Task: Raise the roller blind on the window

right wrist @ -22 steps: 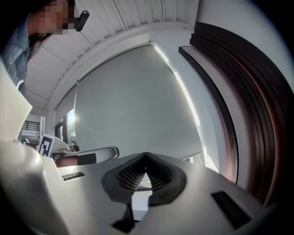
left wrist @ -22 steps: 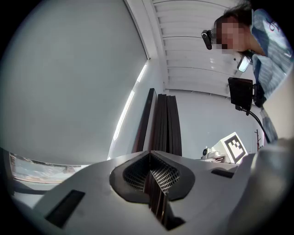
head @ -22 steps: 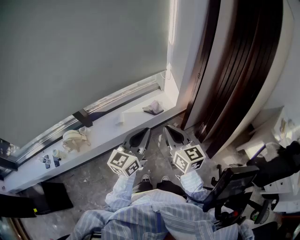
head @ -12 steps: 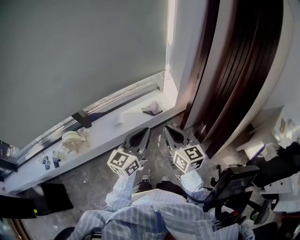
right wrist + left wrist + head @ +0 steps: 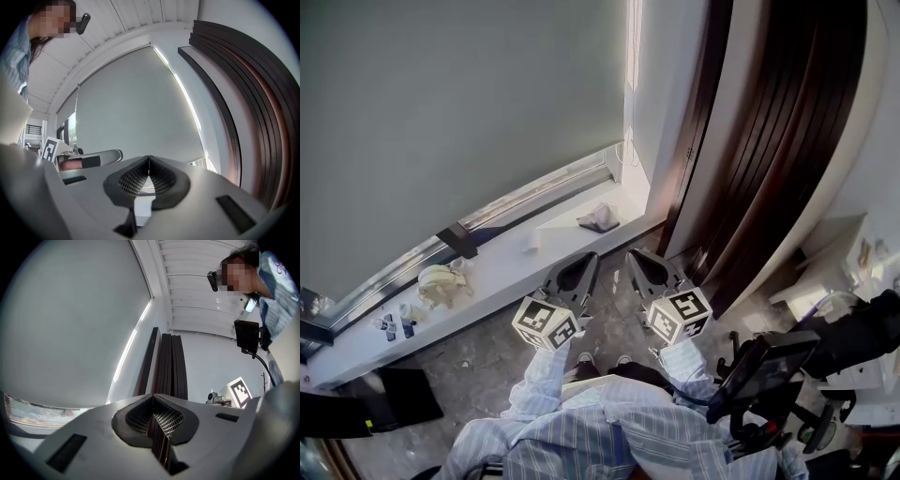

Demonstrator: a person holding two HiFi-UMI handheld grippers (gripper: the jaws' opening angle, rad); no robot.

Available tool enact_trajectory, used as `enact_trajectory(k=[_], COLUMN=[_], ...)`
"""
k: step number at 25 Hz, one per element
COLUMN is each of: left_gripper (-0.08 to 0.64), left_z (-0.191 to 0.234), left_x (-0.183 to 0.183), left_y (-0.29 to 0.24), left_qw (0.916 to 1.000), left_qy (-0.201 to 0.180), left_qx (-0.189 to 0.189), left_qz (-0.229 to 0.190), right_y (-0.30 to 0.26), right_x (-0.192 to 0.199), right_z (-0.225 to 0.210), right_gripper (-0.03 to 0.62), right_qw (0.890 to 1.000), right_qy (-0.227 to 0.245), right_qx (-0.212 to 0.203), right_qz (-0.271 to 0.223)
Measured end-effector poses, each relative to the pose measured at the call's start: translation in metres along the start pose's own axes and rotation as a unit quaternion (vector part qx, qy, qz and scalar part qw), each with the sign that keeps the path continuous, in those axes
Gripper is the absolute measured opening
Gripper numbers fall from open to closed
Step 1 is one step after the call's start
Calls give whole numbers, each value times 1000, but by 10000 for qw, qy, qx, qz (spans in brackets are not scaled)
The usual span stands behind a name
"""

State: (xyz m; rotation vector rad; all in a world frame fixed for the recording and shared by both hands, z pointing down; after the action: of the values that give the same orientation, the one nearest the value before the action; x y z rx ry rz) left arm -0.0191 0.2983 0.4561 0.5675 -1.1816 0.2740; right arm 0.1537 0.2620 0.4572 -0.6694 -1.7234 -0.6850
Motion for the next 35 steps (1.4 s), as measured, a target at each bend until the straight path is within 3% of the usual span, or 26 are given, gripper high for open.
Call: enact_trajectory(k=[9, 16, 21, 26, 31, 35], left_gripper=[5, 5, 5, 5, 5, 5], left_z=[-7, 30, 83, 156, 230, 282], left_x=[24, 25, 26, 16, -4, -12], left_y=[-36, -67, -102, -150, -192, -230], left_qw=[9998, 9995, 9996, 9987, 9974, 9964], left_qy=[20, 93, 253, 301, 341, 53], left_qx=[-171, -210, -27, 276, 566, 779], left_qz=[101, 230, 143, 308, 287, 325], right_y=[-6, -47, -93, -166, -242, -287], right_x=[15, 18, 23, 25, 11, 14], right_z=[-43, -67, -98, -136, -151, -166], right_gripper=[6, 6, 6, 6, 6, 6], right_qw=[9989, 9983, 9978, 9935, 9954, 9953], right_qy=[-130, -251, -440, -990, -755, -634], right_qx=[-327, -348, -34, 438, 584, 735], right_qz=[301, 405, 490, 366, 72, -4])
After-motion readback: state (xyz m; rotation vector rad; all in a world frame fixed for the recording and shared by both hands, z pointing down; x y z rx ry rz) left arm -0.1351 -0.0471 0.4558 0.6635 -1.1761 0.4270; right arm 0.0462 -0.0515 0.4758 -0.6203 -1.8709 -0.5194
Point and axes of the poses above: the fingertips, and each gripper's own axes: y backward along the fingers, z to its left, x out of its underside, the point moved 8 cm from there along y, backward along the fingers, and after that the axes turned 9 degrees about -z, right-handed, at the moved point
